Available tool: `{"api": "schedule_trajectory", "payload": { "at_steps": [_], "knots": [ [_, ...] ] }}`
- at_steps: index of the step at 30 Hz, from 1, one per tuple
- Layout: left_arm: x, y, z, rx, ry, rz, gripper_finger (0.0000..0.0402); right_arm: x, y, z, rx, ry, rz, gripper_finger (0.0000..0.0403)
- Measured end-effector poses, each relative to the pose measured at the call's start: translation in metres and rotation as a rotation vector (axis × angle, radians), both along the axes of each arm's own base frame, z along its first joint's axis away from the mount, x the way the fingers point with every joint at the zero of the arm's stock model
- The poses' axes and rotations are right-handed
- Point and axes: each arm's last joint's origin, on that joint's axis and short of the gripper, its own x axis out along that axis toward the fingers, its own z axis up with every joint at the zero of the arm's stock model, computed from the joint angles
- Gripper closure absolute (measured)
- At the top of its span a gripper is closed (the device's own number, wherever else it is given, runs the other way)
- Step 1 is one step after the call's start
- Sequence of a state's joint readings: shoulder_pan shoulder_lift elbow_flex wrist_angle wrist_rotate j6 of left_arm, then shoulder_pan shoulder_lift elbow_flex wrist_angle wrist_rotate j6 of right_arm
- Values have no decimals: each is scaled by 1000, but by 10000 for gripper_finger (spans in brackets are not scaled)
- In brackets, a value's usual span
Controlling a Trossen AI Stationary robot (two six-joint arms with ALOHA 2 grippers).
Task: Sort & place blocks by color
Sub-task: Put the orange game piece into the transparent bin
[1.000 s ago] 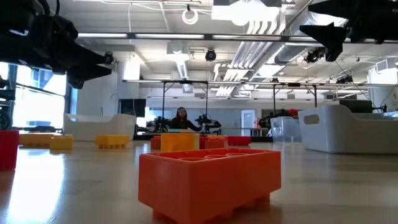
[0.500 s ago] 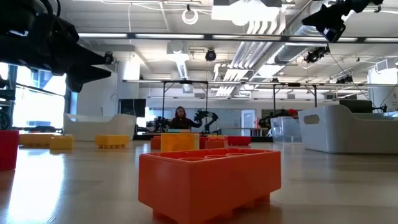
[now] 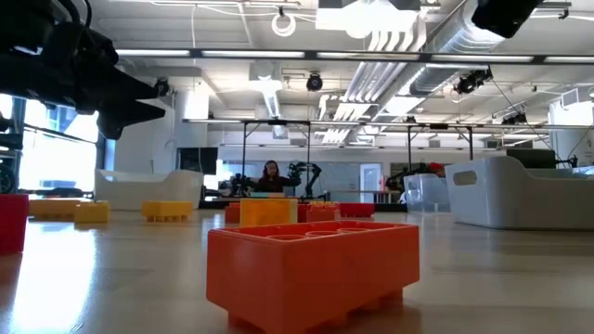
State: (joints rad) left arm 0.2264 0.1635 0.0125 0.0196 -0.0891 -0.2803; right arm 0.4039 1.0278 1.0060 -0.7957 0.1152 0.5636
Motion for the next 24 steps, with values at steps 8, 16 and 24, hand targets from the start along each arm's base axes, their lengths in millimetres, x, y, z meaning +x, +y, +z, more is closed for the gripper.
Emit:
{"api": "schedule_trajectory", "payload": {
  "at_steps": [8,16,24],
  "knots": [
    [0,0,0,2,1,0,181,14,30,-20,-37,226,-5,192],
    [0,0,0,2,1,1,181,19,52,-43,29,413,-21,192],
    [0,0,0,2,1,1,181,22,71,-63,6,502,-26,192]
  ]
}}
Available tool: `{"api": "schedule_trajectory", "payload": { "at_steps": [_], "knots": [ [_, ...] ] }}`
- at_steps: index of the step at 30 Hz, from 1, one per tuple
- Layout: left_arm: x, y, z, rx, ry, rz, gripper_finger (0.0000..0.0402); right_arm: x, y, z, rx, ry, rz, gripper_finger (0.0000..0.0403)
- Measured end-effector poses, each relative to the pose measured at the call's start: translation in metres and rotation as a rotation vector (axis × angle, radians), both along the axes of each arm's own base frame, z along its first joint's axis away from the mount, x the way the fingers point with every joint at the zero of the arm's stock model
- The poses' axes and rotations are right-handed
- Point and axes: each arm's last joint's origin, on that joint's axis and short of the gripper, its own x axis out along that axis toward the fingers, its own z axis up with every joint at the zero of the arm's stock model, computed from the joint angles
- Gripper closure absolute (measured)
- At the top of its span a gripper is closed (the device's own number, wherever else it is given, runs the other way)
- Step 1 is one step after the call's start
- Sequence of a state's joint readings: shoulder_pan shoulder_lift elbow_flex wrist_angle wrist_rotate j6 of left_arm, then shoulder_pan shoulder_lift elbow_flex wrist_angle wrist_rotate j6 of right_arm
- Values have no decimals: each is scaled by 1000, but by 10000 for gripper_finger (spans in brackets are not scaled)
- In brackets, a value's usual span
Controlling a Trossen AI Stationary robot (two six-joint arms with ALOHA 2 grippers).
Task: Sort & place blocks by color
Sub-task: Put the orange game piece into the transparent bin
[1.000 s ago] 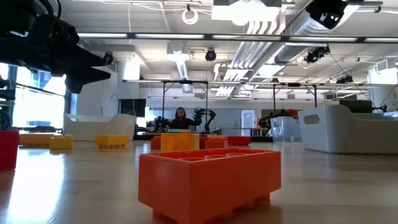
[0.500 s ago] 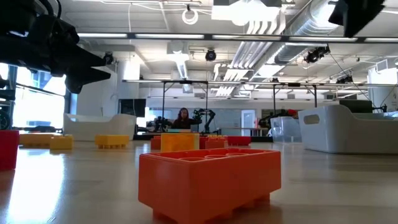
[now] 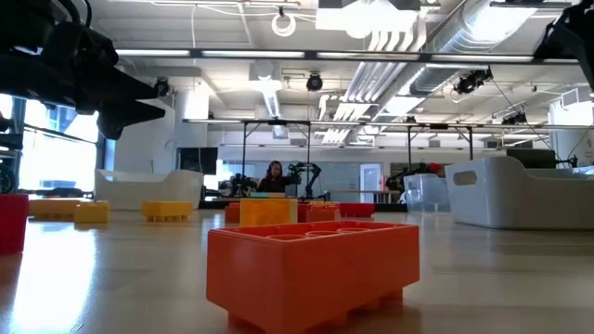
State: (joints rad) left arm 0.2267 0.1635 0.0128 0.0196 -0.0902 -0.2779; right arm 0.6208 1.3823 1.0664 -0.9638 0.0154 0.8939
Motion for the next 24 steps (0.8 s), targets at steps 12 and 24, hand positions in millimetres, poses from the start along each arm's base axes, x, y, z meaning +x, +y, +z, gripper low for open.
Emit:
{"api": "schedule_trajectory", "payload": {
  "at_steps": [12,24],
  "knots": [
    [0,0,0,0,0,0,181,-1,32,-35,-73,123,54,192],
    [0,0,0,-7,-3,1,181,1,55,-66,-114,180,109,192]
  ]
}}
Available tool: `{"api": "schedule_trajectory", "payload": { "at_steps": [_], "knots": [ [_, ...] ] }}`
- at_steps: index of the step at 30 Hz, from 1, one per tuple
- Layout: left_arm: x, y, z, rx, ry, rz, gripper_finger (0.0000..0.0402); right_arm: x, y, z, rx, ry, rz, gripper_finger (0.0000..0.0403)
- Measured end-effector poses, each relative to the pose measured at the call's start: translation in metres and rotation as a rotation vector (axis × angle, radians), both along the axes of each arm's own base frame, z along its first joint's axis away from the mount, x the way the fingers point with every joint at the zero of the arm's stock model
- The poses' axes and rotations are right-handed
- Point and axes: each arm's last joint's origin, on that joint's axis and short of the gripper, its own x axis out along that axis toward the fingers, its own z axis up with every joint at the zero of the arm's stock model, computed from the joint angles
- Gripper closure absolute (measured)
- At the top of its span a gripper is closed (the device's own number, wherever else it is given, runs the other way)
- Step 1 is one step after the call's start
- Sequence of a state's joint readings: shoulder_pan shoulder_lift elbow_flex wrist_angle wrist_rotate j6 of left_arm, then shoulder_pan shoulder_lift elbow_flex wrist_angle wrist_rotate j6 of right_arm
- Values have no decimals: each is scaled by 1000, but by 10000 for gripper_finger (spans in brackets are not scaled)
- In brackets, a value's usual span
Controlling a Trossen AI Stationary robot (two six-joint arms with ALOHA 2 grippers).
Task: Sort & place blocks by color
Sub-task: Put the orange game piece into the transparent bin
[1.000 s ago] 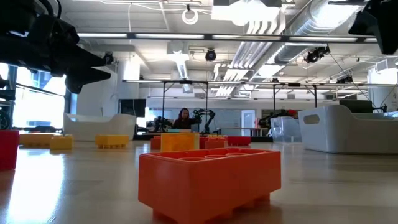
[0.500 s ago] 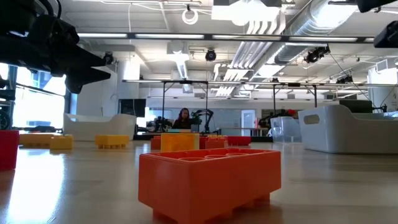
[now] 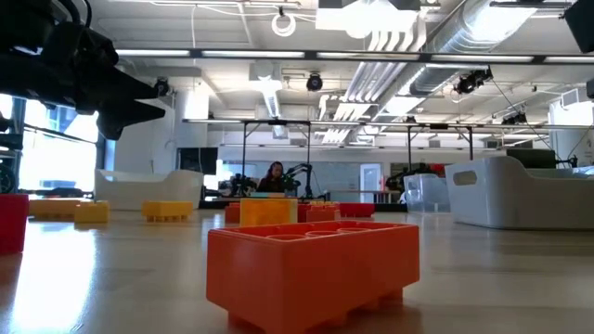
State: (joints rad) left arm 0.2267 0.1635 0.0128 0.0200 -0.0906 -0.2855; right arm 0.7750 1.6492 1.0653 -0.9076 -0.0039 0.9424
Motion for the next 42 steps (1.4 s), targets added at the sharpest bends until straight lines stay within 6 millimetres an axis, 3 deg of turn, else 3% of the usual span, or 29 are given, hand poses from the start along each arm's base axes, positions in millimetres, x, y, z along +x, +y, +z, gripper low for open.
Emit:
{"api": "schedule_trajectory", "payload": {
  "at_steps": [12,17,22,32,42],
  "knots": [
    [0,0,0,0,0,3,181,7,9,-33,-64,65,4,197],
    [0,0,0,13,4,1,181,7,9,-38,-73,84,1,250],
    [0,0,0,15,5,1,181,7,9,-38,-80,75,-22,332],
    [0,0,0,17,5,-1,181,17,4,-34,-104,-32,-182,332],
    [0,0,0,18,6,-3,181,35,-25,-3,-222,-323,-286,332]
  ]
}}
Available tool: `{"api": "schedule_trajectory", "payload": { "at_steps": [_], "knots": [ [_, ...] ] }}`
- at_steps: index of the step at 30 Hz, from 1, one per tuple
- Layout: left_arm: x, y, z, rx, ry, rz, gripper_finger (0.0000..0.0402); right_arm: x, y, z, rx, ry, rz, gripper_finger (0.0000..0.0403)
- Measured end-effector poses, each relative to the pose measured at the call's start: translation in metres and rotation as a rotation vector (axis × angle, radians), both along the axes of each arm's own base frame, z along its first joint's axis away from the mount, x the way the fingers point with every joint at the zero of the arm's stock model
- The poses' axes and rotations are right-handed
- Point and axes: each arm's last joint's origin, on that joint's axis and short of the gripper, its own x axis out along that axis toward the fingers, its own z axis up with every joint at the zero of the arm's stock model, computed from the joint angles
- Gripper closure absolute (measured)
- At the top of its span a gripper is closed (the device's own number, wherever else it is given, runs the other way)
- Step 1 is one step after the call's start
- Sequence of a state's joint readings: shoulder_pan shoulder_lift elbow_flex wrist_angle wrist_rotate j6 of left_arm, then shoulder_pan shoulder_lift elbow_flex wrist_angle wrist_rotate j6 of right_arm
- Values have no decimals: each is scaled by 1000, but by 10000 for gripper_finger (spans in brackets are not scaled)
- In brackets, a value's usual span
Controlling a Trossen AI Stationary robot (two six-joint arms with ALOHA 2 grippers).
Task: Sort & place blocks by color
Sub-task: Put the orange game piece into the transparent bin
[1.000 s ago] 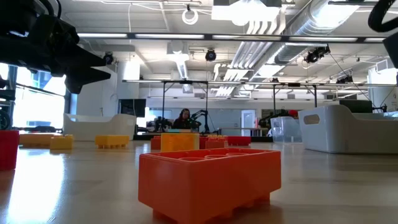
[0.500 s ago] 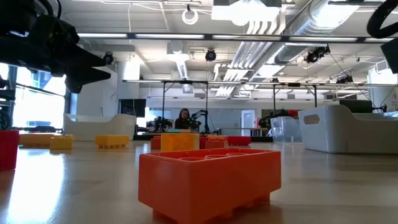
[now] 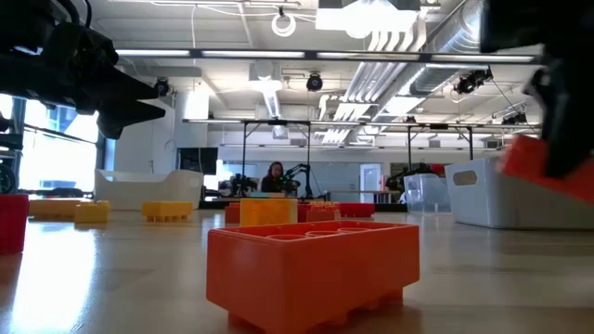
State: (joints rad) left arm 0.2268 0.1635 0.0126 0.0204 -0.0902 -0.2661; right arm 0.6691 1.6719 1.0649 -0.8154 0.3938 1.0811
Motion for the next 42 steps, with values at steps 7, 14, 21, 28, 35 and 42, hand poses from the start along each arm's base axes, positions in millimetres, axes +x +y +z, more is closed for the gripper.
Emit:
{"api": "schedule_trajectory", "payload": {
  "at_steps": [7,14,21,28,35,42],
  "knots": [
    [0,0,0,0,0,-1,181,12,-41,33,-179,-182,-76,332],
    [0,0,0,30,10,-5,181,16,-89,65,-332,-301,-196,325],
    [0,0,0,64,21,-10,181,14,-136,86,-422,-296,-272,327],
    [0,0,0,51,17,-8,181,5,-182,102,-530,-262,-377,326],
    [0,0,1,6,2,-2,181,-7,-234,108,-599,-168,-511,326],
    [-1,0,26,29,-16,1,181,-27,-287,106,-536,-84,-662,325]
  ]
}}
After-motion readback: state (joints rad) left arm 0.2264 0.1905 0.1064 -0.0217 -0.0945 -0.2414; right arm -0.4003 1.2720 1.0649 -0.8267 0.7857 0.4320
